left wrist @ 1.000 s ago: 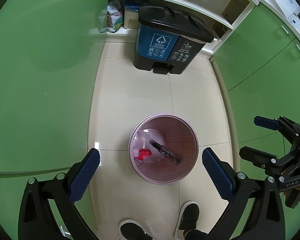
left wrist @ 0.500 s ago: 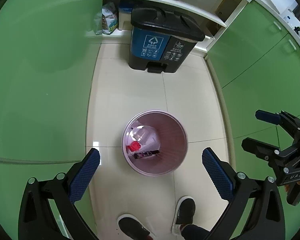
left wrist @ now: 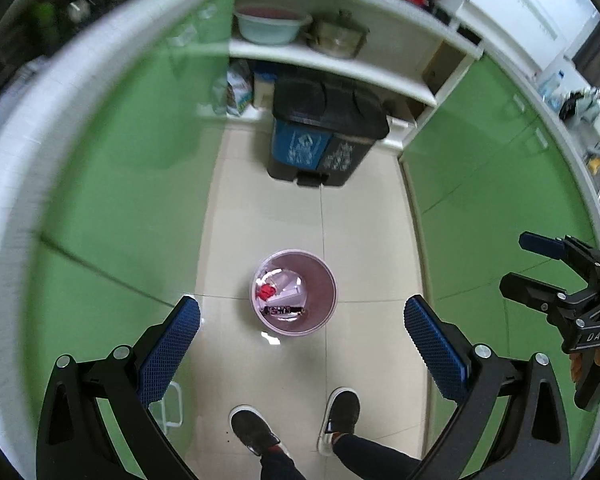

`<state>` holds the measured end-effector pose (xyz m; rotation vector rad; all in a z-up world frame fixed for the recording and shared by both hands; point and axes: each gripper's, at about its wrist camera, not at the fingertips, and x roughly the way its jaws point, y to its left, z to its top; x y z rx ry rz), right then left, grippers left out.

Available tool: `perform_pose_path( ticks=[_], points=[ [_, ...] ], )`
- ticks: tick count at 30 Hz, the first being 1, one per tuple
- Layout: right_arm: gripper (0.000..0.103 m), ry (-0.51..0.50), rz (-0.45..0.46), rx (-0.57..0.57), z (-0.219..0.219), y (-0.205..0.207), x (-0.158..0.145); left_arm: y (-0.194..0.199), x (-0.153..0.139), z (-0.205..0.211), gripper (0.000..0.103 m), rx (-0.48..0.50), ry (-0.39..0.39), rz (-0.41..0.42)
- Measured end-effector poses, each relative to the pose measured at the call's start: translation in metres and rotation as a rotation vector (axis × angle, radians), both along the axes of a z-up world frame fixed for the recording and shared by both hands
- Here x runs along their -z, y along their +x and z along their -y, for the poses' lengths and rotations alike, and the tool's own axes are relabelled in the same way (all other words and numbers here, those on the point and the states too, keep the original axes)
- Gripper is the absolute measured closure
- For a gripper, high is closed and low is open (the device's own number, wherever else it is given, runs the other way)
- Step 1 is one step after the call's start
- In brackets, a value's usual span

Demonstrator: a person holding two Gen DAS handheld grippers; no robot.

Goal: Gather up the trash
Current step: 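Turn both tools back toward the counter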

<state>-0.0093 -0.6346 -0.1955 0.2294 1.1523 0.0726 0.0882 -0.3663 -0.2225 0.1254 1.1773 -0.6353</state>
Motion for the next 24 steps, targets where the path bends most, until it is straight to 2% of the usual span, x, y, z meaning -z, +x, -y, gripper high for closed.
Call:
perform_pose_path(
  ticks=[3, 7, 11, 17, 24],
  points=[
    [0.005, 0.000, 0.029, -0.037, -0.013, -0.007, -0.047, -0.015, -0.048, -0.020, 0.005, -0.047, -0.013, 0.031],
    [0.004, -0.003, 0.080, -0.121, -0.035, -0.012, -0.105, -0.032, -0.096, -0.049, 0.005, -0.112, -0.024, 0.072],
    [0.004, 0.001, 0.126, -0.209, -0.064, -0.011, -0.143, -0.050, -0.136, -0.091, 0.005, -0.219, -0.039, 0.127],
    [0.004, 0.017, 0.166, -0.361, -0.120, 0.007, -0.173, -0.071, -0.165, -0.158, 0.005, -0.385, -0.025, 0.179],
    [0.004, 0.046, 0.195, -0.496, -0.198, 0.024, -0.190, -0.094, -0.181, -0.253, 0.005, -0.552, 0.021, 0.202]
  ],
)
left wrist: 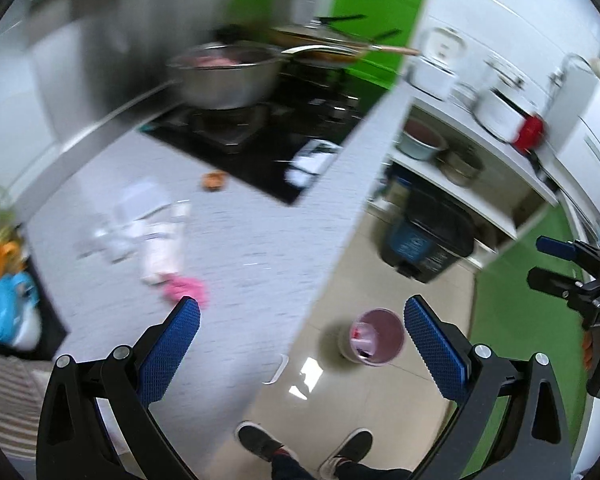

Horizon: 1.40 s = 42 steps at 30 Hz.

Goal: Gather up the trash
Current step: 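Turn both tools back toward the counter, then grasp the white paper cup with the right tool while the left tool grasps the pink tissue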

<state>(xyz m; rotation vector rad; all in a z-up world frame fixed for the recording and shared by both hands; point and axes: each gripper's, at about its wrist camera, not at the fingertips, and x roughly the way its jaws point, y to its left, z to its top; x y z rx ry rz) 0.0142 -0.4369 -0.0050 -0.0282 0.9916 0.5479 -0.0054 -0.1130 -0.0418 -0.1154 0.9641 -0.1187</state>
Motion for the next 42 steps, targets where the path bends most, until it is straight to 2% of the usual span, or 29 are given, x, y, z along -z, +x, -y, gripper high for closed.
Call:
perform_pose_path(
  ticks=[6, 13, 24, 30, 42],
  points=[
    [0.004, 0.010, 0.009, -0.073, -0.074, 0.015, -0.007, -0.004, -0.002, -0.070, 0.005, -0.078, 0.015, -0.006],
    [0.004, 0.012, -0.010, -0.111, -0.148, 0.035, -0.001, 0.006, 0.016, -0.115, 0.005, -0.071, 0.022, -0.042],
    [0.004, -0.005, -0.083, -0.236, -0.230, 0.078, 0.037, 0.025, 0.047, -0.128, 0.005, -0.103, -0.029, -0.082],
    [0.004, -0.015, -0.136, -0.309, -0.268, 0.105, 0.066, 0.031, 0.064, -0.134, 0.005, -0.172, -0.046, -0.109],
    [0.004, 0.011, -0.219, -0.321, -0.308, 0.139, 0.108, 0.041, 0.096, -0.141, 0.005, -0.198, -0.084, -0.163]
  ],
)
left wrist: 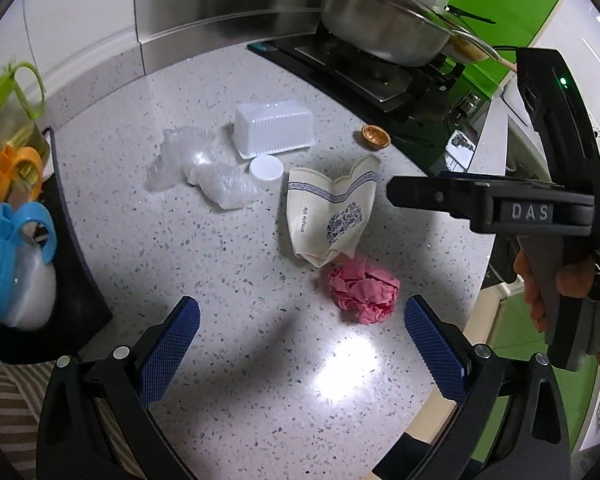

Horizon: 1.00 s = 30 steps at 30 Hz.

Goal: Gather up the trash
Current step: 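Grasp the white paper cup with the right tool while the left tool grasps the pink tissue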

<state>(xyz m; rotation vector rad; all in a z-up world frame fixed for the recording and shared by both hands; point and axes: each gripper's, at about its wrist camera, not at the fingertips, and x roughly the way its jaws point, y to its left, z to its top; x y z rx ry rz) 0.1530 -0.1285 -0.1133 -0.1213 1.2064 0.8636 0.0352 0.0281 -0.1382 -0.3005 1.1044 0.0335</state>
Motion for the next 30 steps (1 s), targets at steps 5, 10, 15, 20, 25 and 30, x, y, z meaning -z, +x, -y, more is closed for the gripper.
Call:
perform_pose_path(
  ticks=[5, 10, 15, 20, 25, 30],
  points=[
    [0.016, 0.008, -0.028, -0.013, -0.015, 0.003, 0.011, 0.004, 0.008, -0.004, 0.005, -0.001, -0.015, -0.012],
    [0.034, 0.006, -0.058, -0.032, -0.027, 0.002, 0.019, 0.008, 0.014, -0.007, 0.005, -0.004, -0.025, -0.022],
    [0.066, 0.007, -0.067, -0.046, -0.031, 0.003, 0.022, 0.009, 0.016, -0.010, 0.005, -0.013, -0.033, -0.031],
    [0.087, 0.023, -0.058, -0.049, -0.033, 0.004, 0.021, 0.009, 0.017, -0.011, 0.005, -0.018, -0.038, -0.034],
    [0.095, 0.046, -0.030, -0.047, -0.029, 0.006, 0.012, 0.011, 0.017, -0.008, 0.005, -0.010, -0.037, -0.033],
    [0.096, 0.063, -0.006, -0.026, -0.019, 0.011, 0.000, 0.017, 0.015, 0.000, 0.005, 0.007, -0.034, -0.030]
  ],
)
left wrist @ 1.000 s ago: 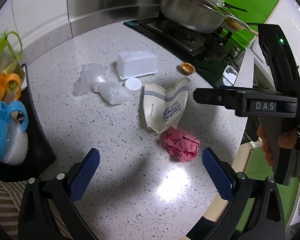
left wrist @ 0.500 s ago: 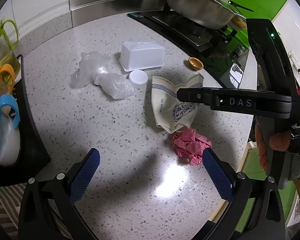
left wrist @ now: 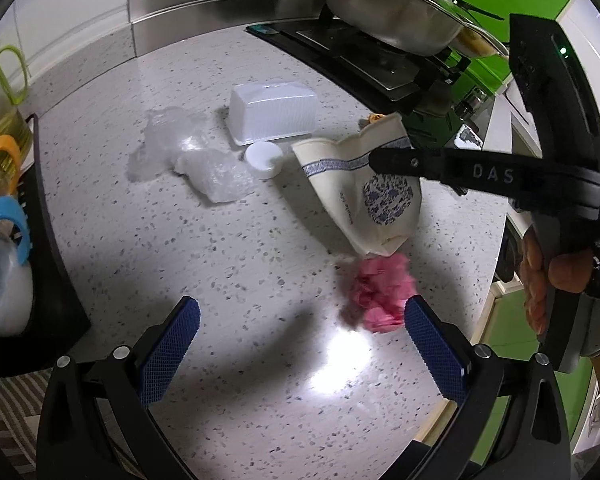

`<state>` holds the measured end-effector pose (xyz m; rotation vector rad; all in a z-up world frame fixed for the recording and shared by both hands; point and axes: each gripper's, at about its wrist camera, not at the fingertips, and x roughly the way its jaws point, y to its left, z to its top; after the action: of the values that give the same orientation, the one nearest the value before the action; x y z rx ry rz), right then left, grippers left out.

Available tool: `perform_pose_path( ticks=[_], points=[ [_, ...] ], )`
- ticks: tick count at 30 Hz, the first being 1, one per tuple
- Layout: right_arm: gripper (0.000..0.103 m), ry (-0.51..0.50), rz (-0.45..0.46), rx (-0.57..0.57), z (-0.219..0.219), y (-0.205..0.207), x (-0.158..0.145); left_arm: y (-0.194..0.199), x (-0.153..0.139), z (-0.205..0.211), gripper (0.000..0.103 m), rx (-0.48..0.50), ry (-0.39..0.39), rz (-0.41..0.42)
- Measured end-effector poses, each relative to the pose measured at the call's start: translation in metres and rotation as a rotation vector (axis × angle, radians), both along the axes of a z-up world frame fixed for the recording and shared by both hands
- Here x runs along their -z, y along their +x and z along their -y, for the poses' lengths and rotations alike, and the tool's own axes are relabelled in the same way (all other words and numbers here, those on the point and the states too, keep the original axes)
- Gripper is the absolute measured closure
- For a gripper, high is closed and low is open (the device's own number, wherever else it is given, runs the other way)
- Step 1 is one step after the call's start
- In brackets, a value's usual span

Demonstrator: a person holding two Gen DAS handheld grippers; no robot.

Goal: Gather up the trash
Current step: 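Grasp the white paper cup with the right tool while the left tool grasps the pink tissue, then carry the pink tissue and white paper cup to the pink wastebasket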

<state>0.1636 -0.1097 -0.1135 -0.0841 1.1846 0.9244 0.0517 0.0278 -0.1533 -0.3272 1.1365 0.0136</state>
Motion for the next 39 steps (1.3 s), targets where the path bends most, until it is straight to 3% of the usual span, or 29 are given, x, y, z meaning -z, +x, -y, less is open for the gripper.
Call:
perform_pose_path(
  ticks=[9, 24, 27, 30, 32, 34, 39],
  points=[
    [0.096, 0.000, 0.037, 0.033, 0.028, 0.016, -0.016, 0.017, 0.000, 0.025, 0.005, 0.043, 0.003, 0.001],
    [0.096, -0.035, 0.047, 0.028, 0.053, 0.025, -0.011, 0.034, 0.023, 0.050, 0.005, 0.078, 0.020, -0.033],
    [0.096, -0.038, 0.048, 0.024, 0.053, 0.025, -0.011, 0.035, 0.027, 0.052, 0.014, 0.078, 0.015, -0.034],
    [0.096, -0.038, 0.047, 0.021, 0.054, 0.026, -0.010, 0.036, 0.030, 0.054, 0.030, 0.081, 0.014, -0.040],
    [0.096, -0.038, 0.047, 0.020, 0.054, 0.026, -0.011, 0.037, 0.031, 0.055, 0.053, 0.079, 0.016, -0.043],
    [0.096, -0.037, 0.047, 0.019, 0.054, 0.025, -0.011, 0.037, 0.030, 0.055, 0.064, 0.079, 0.005, -0.044],
    [0.096, -0.036, 0.058, 0.019, 0.057, 0.018, -0.019, 0.036, 0.020, 0.054, 0.073, 0.085, 0.023, -0.041]
  ],
)
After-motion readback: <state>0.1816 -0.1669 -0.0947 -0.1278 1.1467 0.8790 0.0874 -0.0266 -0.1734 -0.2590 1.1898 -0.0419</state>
